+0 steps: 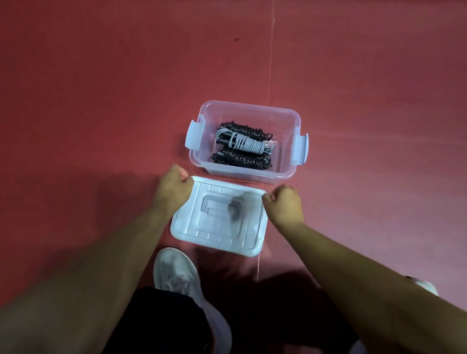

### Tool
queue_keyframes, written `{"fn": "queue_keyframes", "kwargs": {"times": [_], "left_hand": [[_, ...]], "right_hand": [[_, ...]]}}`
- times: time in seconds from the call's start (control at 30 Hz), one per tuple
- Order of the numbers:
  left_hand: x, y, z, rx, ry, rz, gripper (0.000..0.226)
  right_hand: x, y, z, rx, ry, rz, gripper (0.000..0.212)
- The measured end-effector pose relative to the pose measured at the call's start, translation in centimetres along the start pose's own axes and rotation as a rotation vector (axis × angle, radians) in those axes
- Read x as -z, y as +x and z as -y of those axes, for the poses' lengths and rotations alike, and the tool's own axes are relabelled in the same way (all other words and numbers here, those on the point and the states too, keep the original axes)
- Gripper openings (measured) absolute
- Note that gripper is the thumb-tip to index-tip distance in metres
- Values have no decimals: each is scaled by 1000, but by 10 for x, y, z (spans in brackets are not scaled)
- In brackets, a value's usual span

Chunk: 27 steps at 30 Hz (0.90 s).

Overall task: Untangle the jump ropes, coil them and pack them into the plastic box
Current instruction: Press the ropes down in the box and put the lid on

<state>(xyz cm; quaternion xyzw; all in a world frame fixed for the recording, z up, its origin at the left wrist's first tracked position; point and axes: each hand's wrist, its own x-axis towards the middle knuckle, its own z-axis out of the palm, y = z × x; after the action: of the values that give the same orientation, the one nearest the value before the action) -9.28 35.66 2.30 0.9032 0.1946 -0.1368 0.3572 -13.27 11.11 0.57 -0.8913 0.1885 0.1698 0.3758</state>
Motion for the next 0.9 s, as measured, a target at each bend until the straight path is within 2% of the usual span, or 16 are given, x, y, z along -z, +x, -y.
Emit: {"fn": "queue_keyframes", "kwargs": {"times": [0.1,0.2,0.27,0.37,0.5,0.6,0.73,0.77,0.9], "left_hand": [[-17,12,33,183,38,93,32],[-31,16,50,355,73,229,74],[-42,18,58,388,51,284,87],[-52,26,68,356,34,280,101],[-43,38,70,398,129,264,97],[-33,43,79,371,164,317,99],[-39,50,102,288,121,383,103],[-34,43,92,271,122,394,99],[5,2,42,212,196,398,55]], "right_hand": [[-23,2,-18,-209,-26,146,27],[-48,9,-26,-326,29,239,44],[-62,15,-23,-365,55,253,46],[-72,19,-19,-390,41,213,41],[-74,19,-21,-399,92,147,33],[-65,13,-23,-451,138,116,31],[-45,-4,-24,-475,366,93,34],[-38,-11,-21,-450,368,100,38],[-8,-33,-11,-331,307,21,44]]}}
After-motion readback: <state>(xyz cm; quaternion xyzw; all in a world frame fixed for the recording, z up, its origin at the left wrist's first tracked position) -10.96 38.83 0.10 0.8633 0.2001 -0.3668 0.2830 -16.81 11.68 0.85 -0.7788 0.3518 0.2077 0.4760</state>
